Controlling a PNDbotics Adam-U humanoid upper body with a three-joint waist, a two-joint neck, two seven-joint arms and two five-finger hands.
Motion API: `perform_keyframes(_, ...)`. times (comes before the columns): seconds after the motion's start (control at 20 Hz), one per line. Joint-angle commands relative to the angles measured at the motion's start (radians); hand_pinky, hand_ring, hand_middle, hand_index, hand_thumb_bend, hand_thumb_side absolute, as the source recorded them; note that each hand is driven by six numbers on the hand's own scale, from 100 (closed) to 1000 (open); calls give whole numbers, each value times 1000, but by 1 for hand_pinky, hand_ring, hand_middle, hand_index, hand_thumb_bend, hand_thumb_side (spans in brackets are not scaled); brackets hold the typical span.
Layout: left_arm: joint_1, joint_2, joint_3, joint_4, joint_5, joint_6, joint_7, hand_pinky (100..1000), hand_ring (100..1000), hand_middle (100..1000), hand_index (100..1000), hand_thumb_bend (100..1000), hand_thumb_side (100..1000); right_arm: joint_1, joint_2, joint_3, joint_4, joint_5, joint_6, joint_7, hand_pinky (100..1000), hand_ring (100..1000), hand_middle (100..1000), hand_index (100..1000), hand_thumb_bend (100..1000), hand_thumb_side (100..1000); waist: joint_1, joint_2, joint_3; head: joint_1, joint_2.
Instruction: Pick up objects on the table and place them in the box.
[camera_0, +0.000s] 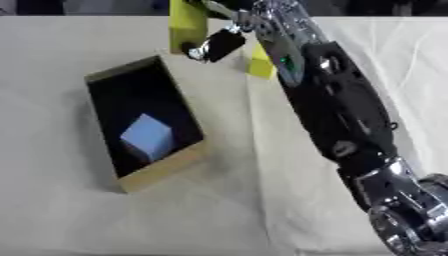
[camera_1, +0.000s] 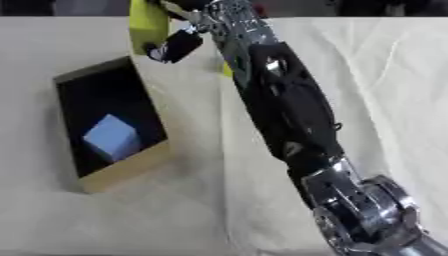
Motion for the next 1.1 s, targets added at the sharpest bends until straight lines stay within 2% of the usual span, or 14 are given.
perform_keyframes(0.05,-12,21,3,-17,5,-1,-4,605,654,785,803,100,676,-30,3,23,-50,-47,-9,28,771,810,595,742,100,544,3,-22,3,-4,-5)
perform_keyframes(0.75,-13,20,2,-17,7,1,-6,604,654,784,804,100,675,-20,40,101,15,-94,-80,96,733,781,606,742,100,563,1,-25,6,-6,-6)
perform_keyframes(1.1,-13,21,4,-17,6,2,-6,604,654,785,805,100,677,-9,27,132,24,-128,-116,119,735,786,609,741,100,579,-3,-25,5,-2,-6)
